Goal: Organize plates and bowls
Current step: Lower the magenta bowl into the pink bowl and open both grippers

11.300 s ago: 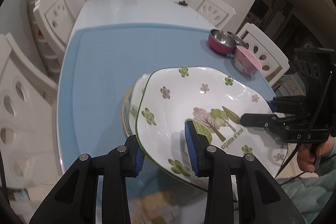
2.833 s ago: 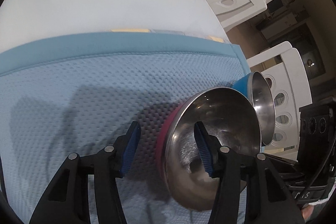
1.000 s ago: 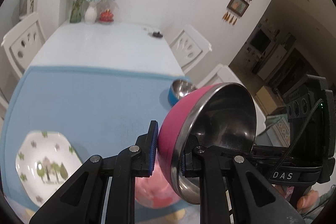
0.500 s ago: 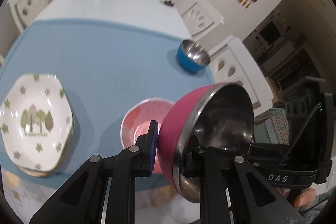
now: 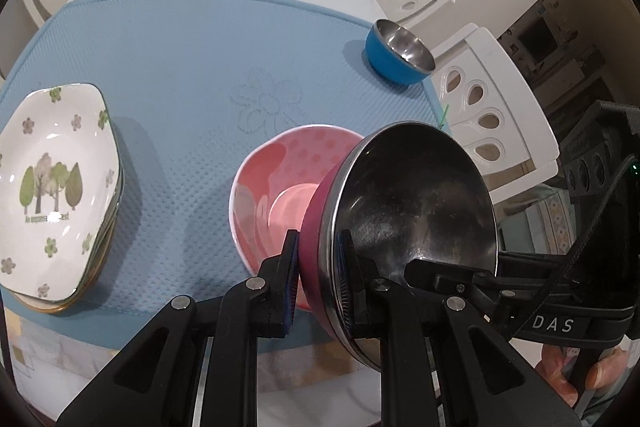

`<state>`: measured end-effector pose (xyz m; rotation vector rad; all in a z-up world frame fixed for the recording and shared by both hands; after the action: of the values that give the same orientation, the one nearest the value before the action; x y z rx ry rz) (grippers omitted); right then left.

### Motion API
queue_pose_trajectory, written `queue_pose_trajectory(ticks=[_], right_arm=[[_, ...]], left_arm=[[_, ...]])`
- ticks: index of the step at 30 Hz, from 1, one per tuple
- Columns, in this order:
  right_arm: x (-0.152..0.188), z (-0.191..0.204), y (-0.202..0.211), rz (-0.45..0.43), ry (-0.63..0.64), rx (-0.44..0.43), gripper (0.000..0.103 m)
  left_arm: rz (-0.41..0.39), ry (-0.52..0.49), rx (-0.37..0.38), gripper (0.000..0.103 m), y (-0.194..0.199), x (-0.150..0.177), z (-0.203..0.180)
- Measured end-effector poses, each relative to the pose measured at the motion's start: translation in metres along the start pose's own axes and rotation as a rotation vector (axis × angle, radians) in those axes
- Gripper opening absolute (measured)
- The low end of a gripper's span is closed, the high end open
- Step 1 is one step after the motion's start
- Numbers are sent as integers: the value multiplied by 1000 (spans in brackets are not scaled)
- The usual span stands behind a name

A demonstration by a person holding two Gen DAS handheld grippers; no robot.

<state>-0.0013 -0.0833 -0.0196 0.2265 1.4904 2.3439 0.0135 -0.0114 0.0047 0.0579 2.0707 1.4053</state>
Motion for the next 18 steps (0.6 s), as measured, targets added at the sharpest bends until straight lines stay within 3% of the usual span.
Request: queue_pose_trajectory(ticks=[10, 18], right_arm=[[2, -13, -1, 23, -44, -28, 26], [-5, -10, 3, 4, -47, -26, 26]], left_arm=[[50, -68, -56, 20, -4, 6, 4], [33, -92, -90, 21, 7, -6, 8]])
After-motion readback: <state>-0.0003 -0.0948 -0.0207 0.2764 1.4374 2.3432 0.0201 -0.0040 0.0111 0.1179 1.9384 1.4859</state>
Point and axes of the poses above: each gripper's, at about its wrist camera, not at the fingertips, and y roughly against the way its jaws point, z to its left, x to its underside, the point moved 10 cm from there along -y, roughly the way its jaws point, and after that the axes turned 15 degrees about -y, right-handed, at the moved point
